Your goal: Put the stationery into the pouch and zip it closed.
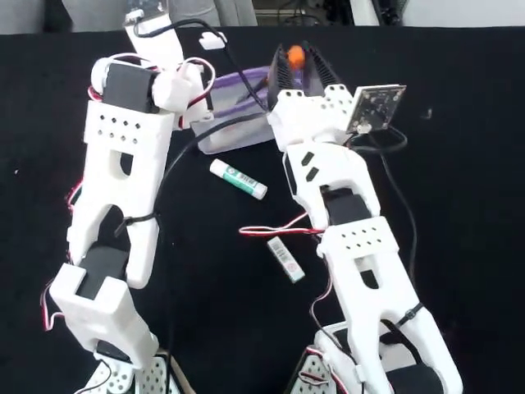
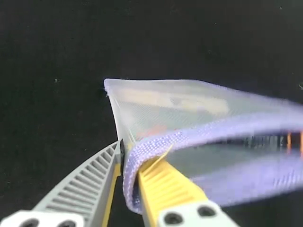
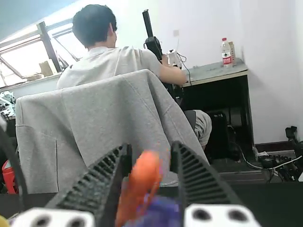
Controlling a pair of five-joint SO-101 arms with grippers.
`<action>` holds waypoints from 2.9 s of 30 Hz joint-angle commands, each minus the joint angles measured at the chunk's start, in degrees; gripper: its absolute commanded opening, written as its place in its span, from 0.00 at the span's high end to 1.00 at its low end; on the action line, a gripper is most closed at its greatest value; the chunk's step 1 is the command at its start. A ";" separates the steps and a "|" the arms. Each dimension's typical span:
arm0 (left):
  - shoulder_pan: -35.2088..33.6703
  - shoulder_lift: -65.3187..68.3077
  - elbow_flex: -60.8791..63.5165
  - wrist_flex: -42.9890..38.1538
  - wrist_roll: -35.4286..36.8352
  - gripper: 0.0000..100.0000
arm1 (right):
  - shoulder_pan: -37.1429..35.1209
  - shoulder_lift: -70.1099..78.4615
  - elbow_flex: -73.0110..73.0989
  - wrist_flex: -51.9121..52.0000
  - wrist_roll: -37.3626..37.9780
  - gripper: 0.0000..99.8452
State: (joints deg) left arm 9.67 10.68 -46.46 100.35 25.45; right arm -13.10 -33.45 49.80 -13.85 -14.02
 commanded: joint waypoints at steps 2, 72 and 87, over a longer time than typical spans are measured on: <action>-3.91 -0.26 0.40 -1.14 -0.26 0.97 | -0.70 -4.62 -2.68 0.53 0.00 0.80; -26.42 -0.18 0.40 -6.33 -1.05 0.97 | -10.46 9.63 -1.19 41.93 33.41 0.79; -26.33 3.69 -0.31 -7.03 -1.05 0.97 | -11.34 40.84 -27.21 57.76 42.81 0.79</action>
State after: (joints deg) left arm -16.09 13.58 -46.02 94.55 23.78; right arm -23.74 3.56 30.11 40.31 25.80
